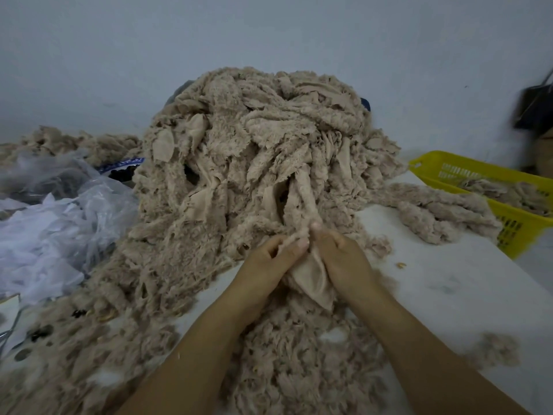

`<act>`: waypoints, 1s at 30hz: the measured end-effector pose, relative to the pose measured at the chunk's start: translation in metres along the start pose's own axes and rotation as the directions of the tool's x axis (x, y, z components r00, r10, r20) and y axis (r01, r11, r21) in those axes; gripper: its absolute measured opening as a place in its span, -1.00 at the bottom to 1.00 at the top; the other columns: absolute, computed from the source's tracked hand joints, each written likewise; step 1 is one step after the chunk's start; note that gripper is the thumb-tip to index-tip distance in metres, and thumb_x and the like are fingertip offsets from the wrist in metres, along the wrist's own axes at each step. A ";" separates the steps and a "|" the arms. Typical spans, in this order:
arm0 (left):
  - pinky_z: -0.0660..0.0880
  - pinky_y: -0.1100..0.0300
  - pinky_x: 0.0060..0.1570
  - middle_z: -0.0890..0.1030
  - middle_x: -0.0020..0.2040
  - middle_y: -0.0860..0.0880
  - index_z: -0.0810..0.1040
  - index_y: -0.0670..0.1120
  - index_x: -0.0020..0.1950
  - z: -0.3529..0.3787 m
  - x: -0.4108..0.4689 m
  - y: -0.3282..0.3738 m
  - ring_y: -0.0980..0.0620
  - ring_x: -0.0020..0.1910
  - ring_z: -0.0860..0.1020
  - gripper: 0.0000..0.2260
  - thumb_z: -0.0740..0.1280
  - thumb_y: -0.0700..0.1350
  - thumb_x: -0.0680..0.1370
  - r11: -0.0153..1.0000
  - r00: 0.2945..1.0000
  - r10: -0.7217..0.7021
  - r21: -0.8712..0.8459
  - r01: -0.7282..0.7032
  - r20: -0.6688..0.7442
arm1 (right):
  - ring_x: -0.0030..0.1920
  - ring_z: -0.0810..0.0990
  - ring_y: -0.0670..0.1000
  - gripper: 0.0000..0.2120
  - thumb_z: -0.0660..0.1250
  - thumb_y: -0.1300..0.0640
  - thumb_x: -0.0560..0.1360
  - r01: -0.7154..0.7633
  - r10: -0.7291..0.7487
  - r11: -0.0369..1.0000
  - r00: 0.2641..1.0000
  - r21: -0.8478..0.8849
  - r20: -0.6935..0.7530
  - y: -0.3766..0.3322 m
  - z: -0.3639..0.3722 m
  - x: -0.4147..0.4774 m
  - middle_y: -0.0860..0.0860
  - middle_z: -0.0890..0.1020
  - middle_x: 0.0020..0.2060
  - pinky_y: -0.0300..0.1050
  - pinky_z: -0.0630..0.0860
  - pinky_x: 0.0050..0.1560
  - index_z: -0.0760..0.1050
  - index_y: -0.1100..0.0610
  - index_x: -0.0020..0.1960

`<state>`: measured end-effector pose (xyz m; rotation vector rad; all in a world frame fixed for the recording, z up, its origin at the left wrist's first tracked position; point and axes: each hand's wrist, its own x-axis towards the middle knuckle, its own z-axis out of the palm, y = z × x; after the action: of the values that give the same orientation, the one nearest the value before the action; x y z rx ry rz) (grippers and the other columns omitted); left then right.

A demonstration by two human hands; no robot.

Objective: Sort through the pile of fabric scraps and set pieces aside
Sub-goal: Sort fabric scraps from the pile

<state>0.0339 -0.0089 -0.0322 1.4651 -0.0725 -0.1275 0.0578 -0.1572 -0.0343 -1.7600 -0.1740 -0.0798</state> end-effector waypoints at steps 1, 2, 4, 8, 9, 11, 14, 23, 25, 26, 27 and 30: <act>0.59 0.30 -0.11 0.73 0.02 0.03 0.68 0.07 0.08 -0.001 0.002 -0.001 0.07 -0.01 0.69 -0.67 0.49 0.17 0.39 1.000 1.000 -0.007 -0.029 0.007 0.002 | -0.33 0.63 -0.26 -0.60 0.21 -0.29 0.51 0.009 -0.009 1.000 1.000 0.000 0.026 -0.001 0.003 -0.001 -0.19 0.69 -0.32 -0.42 0.47 -0.36 0.60 0.00 -0.19; 0.59 0.28 -0.09 0.73 0.05 0.01 0.67 0.03 0.12 -0.001 0.002 -0.001 0.06 0.04 0.69 -0.67 0.48 0.14 0.42 0.999 1.000 -0.018 -0.046 0.017 -0.023 | -0.37 0.61 -0.22 -0.54 0.21 -0.33 0.45 0.012 -0.013 1.000 0.999 0.002 0.043 -0.001 0.005 -0.002 -0.13 0.67 -0.37 -0.39 0.47 -0.38 0.58 0.05 -0.21; 0.59 0.28 -0.21 0.74 -0.07 -0.02 0.66 -0.07 0.11 0.001 0.003 0.002 0.08 -0.09 0.71 -0.79 0.39 0.02 0.57 0.991 0.990 -0.049 -0.127 0.032 -0.134 | -0.45 0.49 -0.15 -0.47 0.22 -0.35 0.39 0.029 -0.028 0.999 0.997 -0.012 0.071 0.000 0.007 -0.003 -0.07 0.51 -0.48 -0.33 0.40 -0.45 0.47 0.15 -0.26; 0.62 0.16 -0.20 0.73 -0.04 -0.14 0.62 -0.18 0.12 -0.006 0.010 0.011 -0.02 -0.09 0.72 -0.77 0.27 -0.06 0.65 0.847 0.945 -0.209 -0.530 0.046 -0.251 | -0.47 0.34 -0.17 -0.52 0.20 -0.33 0.44 0.078 -0.070 0.992 0.994 -0.097 0.086 -0.001 0.004 -0.003 -0.09 0.36 -0.45 -0.35 0.24 -0.48 0.37 0.09 -0.31; 0.62 0.14 -0.19 0.71 0.03 -0.17 0.59 -0.22 0.17 -0.010 0.012 0.012 -0.04 -0.05 0.71 -0.73 0.25 -0.04 0.66 0.807 0.939 -0.227 -0.589 0.033 -0.259 | -0.47 0.31 -0.16 -0.55 0.21 -0.30 0.49 0.085 -0.077 0.992 0.993 -0.096 0.084 -0.001 0.003 -0.003 -0.09 0.33 -0.46 -0.34 0.22 -0.47 0.33 0.06 -0.32; 0.60 0.07 -0.10 0.64 0.17 -0.19 0.52 -0.28 0.28 -0.014 0.013 0.013 -0.10 0.09 0.66 -0.64 0.23 -0.02 0.67 0.739 0.938 -0.253 -0.673 0.030 -0.236 | -0.44 0.31 -0.10 -0.58 0.22 -0.22 0.57 0.076 -0.070 0.994 0.994 -0.076 0.085 0.000 0.001 -0.001 -0.05 0.31 -0.45 -0.24 0.22 -0.44 0.30 0.04 -0.33; 0.56 0.02 0.02 0.64 0.12 -0.20 0.53 -0.29 0.22 -0.015 0.015 0.012 -0.14 0.14 0.61 -0.65 0.20 -0.01 0.68 0.644 0.927 -0.310 -0.764 0.040 -0.213 | -0.45 0.31 -0.09 -0.57 0.23 -0.12 0.61 0.068 -0.064 0.995 0.996 -0.066 0.058 0.001 0.004 -0.001 -0.08 0.31 -0.49 -0.22 0.22 -0.46 0.27 -0.01 -0.38; 0.29 0.33 -0.58 0.39 -0.43 0.01 0.38 -0.05 -0.33 -0.041 0.018 0.010 0.14 -0.57 0.31 -0.62 0.17 -0.03 0.69 0.698 0.947 -0.219 -0.716 -0.017 -0.236 | -0.37 0.31 -0.01 -0.65 0.29 -0.01 0.60 -0.054 0.070 0.984 0.993 0.170 -0.091 0.001 -0.015 0.006 -0.04 0.33 -0.43 -0.09 0.29 -0.33 0.28 0.03 -0.31; 0.43 0.28 -0.50 0.52 -0.36 -0.06 0.50 -0.08 -0.32 -0.024 0.019 0.007 0.09 -0.50 0.46 -0.57 0.20 0.13 0.65 0.847 0.952 -0.198 -0.529 0.045 -0.234 | -0.44 0.35 -0.10 -0.68 0.29 -0.01 0.61 -0.033 0.034 0.983 0.999 0.179 0.001 0.002 -0.008 0.003 -0.09 0.40 -0.44 -0.23 0.35 -0.41 0.32 0.02 -0.28; 0.49 0.25 -0.44 0.60 -0.30 -0.09 0.56 -0.12 -0.24 -0.016 0.018 0.006 0.07 -0.44 0.53 -0.54 0.20 0.21 0.62 0.899 0.953 -0.187 -0.432 0.068 -0.238 | -0.44 0.38 -0.13 -0.69 0.28 0.00 0.61 -0.019 0.012 0.982 0.999 0.190 0.038 0.002 -0.005 0.002 -0.10 0.42 -0.43 -0.29 0.37 -0.42 0.33 0.02 -0.27; 0.52 0.24 -0.41 0.65 -0.25 -0.11 0.61 -0.15 -0.12 -0.012 0.017 0.006 0.07 -0.39 0.59 -0.51 0.22 0.27 0.58 0.929 0.956 -0.173 -0.362 0.078 -0.236 | -0.41 0.39 -0.13 -0.70 0.28 0.00 0.62 -0.008 -0.004 0.980 0.998 0.199 0.062 0.002 -0.004 0.001 -0.09 0.42 -0.41 -0.31 0.39 -0.40 0.34 0.03 -0.26; 0.56 0.30 -0.26 0.71 -0.10 -0.06 0.66 -0.16 0.08 -0.009 0.012 0.005 0.12 -0.21 0.67 -0.44 0.32 0.33 0.46 0.983 0.991 -0.025 -0.186 0.001 -0.128 | -0.26 0.40 -0.04 -0.73 0.28 -0.02 0.62 -0.013 -0.010 0.965 0.996 0.262 0.085 -0.002 -0.005 -0.001 0.03 0.40 -0.28 -0.19 0.42 -0.23 0.38 0.05 -0.21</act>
<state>0.0474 -0.0008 -0.0285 1.2841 0.0539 -0.0475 0.0569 -0.1622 -0.0317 -1.4992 -0.2347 0.0192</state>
